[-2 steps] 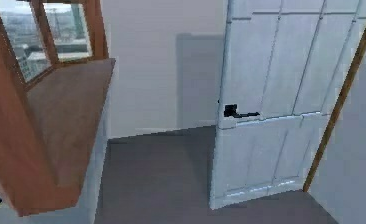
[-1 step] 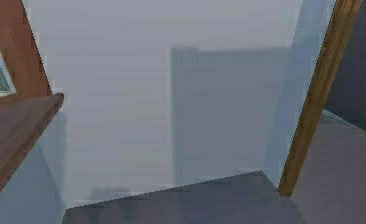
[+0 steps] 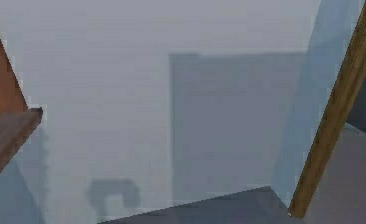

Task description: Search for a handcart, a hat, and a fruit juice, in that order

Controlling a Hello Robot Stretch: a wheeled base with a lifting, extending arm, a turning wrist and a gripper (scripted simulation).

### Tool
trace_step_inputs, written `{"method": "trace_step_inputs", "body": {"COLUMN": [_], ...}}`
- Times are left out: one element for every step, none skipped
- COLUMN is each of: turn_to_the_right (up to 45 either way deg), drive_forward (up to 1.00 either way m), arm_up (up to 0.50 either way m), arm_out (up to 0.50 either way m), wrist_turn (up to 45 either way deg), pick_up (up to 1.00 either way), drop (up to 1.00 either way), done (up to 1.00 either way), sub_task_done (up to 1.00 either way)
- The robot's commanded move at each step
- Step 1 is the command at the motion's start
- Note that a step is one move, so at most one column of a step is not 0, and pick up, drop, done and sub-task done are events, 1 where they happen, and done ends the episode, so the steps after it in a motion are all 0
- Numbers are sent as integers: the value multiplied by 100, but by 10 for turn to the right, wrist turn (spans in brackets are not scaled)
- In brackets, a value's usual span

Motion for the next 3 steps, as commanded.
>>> {"method": "trace_step_inputs", "body": {"turn_to_the_right": [90,0,450], "drive_forward": [0,35,0], "arm_up": [0,0,0], "arm_out": [0,0,0], "wrist_turn": [0,0,0], "pick_up": [0,0,0], "drop": [0,0,0], "done": [0,0,0], "sub_task_done": [0,0,0]}}
